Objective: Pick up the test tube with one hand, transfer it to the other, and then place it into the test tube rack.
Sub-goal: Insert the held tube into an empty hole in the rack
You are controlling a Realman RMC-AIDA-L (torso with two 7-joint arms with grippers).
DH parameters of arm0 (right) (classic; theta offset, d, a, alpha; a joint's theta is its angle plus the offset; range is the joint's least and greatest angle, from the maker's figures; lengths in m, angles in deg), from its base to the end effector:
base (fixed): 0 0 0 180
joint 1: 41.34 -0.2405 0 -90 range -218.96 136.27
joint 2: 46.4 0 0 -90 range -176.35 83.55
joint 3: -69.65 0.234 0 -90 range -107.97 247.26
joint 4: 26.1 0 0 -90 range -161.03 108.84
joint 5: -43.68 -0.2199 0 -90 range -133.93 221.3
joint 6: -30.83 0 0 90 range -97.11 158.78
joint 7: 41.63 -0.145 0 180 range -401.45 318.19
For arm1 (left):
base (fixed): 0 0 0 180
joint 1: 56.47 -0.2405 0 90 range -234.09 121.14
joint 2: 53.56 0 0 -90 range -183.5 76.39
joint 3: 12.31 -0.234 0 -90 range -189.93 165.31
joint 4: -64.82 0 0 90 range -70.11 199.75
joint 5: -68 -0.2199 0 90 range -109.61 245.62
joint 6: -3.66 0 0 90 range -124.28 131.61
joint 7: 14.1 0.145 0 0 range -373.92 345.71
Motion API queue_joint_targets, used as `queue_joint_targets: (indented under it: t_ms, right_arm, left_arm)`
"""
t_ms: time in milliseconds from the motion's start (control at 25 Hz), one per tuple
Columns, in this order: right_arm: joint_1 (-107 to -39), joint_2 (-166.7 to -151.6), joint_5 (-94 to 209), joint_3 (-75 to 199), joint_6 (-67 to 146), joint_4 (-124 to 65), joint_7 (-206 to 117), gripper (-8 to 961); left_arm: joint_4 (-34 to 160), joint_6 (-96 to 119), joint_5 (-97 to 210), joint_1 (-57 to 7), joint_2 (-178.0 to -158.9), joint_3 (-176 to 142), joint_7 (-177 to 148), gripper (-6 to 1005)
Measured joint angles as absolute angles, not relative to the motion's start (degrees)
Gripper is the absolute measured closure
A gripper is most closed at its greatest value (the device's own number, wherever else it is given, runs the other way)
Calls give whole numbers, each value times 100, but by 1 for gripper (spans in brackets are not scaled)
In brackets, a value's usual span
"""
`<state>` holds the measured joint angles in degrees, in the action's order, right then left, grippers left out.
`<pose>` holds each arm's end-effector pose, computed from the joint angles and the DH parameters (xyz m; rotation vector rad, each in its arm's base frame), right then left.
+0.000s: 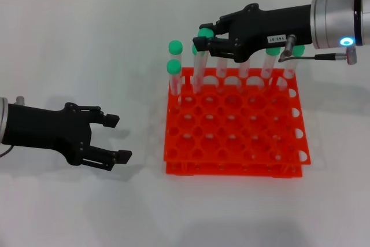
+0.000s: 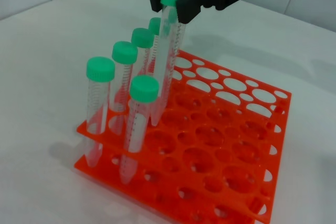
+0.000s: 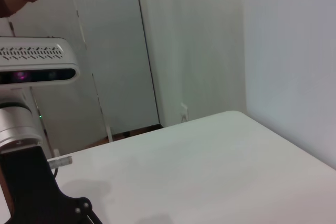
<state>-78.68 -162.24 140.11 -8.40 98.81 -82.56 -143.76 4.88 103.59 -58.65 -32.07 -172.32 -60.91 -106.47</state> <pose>0.1079 0.3882 -0.0096 -2.8138 0.3698 0.5780 -0.2522 0.3014 0.0431 -2.9484 -0.6118 -0.2389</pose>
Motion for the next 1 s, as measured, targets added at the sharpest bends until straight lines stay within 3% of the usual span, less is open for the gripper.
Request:
queue_joint_targets:
  t_ms: [1000]
  right_arm:
    - [-7895,-16233,14001,-1141,9539,-7988,-14243,621]
  left_arm:
    - [590,10353,-5862,-3189,-17237,-6091,-10593,116]
